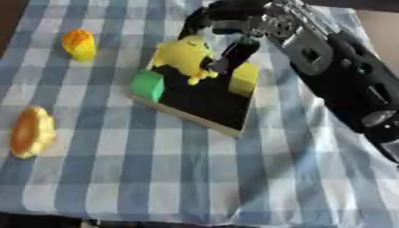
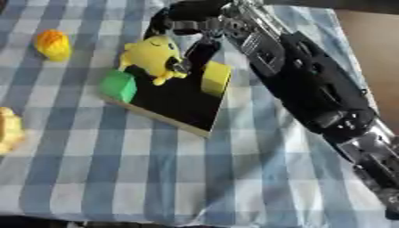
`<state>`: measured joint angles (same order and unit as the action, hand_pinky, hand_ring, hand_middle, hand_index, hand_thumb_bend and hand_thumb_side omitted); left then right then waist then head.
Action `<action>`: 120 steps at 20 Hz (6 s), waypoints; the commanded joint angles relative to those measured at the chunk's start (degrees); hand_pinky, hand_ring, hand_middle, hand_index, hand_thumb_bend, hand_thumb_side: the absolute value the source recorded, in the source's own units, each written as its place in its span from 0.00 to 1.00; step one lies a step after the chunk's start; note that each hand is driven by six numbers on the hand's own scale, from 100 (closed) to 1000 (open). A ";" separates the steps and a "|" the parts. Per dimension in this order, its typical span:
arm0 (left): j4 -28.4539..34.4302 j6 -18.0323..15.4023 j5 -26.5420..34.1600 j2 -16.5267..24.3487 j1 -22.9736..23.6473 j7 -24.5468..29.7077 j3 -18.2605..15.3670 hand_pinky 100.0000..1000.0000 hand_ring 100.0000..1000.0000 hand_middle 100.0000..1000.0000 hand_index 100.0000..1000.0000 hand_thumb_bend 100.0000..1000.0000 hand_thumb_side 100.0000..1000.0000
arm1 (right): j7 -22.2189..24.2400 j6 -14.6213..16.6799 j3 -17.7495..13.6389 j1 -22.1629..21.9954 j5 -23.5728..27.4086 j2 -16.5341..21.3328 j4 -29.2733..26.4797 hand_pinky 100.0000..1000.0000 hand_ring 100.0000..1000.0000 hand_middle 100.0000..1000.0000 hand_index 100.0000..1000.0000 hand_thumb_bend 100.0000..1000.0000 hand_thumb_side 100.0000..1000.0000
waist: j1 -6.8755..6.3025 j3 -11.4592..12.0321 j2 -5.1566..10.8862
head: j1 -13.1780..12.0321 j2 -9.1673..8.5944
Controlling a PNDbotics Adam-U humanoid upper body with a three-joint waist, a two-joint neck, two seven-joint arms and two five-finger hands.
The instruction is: Pick up objects on the table and place them in the box.
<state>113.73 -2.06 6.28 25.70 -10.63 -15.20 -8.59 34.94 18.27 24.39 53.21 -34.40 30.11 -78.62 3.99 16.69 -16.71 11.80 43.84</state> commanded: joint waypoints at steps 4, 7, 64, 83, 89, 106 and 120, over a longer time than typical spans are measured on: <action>0.86 0.10 0.12 0.95 -0.25 0.03 -0.12 0.93 0.78 0.72 0.77 0.00 0.50 | 0.85 2.09 -0.77 0.40 -0.35 0.83 -0.86 0.88 0.87 0.85 0.88 0.05 0.29 | -0.19 -0.15 1.11 | -0.07 -0.17; 0.86 0.10 0.16 0.93 -0.23 0.01 -0.13 0.93 0.78 0.72 0.77 0.00 0.50 | 0.95 2.27 -1.50 0.26 0.10 1.08 -1.74 0.89 0.88 0.86 0.89 0.09 0.28 | -0.23 -0.26 1.12 | -0.18 -0.15; -1.33 0.63 -12.77 28.48 -5.81 8.68 5.53 0.88 0.78 0.73 0.84 0.08 0.15 | -29.12 -16.69 -27.12 -21.00 23.29 26.96 -35.34 0.82 0.70 0.67 0.78 0.00 0.00 | -0.78 -1.53 0.14 | -2.01 -0.42; -6.68 -3.41 -30.37 37.14 -9.94 39.03 11.47 0.91 0.86 0.82 0.93 0.66 0.14 | -31.86 -17.73 -29.39 -23.62 22.90 26.20 -34.66 0.82 0.69 0.66 0.77 0.00 0.00 | -1.40 -1.99 0.10 | -3.68 -0.48; -7.58 -3.54 -32.45 36.58 -10.76 40.68 12.87 0.93 0.87 0.82 0.93 0.74 0.12 | -31.45 -17.61 -29.29 -23.71 23.15 25.49 -33.85 0.82 0.68 0.66 0.76 0.00 0.00 | -1.62 -2.17 0.22 | -6.37 -1.34; -8.73 -2.33 -35.72 35.02 -15.90 41.88 19.40 0.93 0.87 0.82 0.92 0.85 0.27 | -30.41 -17.22 -28.72 -23.16 23.93 23.13 -32.19 0.82 0.67 0.65 0.75 0.00 0.00 | -1.71 -2.38 0.46 | -6.37 -1.39; -13.91 -1.98 -38.79 31.00 -19.45 48.11 24.89 0.93 0.87 0.81 0.92 0.82 0.33 | -30.96 -17.26 -29.10 -23.43 24.30 21.96 -30.94 0.82 0.66 0.64 0.74 0.00 0.00 | -1.96 -2.91 0.39 | -8.12 -1.18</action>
<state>100.12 -3.99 -32.12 55.82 -29.22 32.22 16.42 4.25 1.03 -3.86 29.22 -10.44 50.98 -109.57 3.12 13.82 -16.86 3.97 42.78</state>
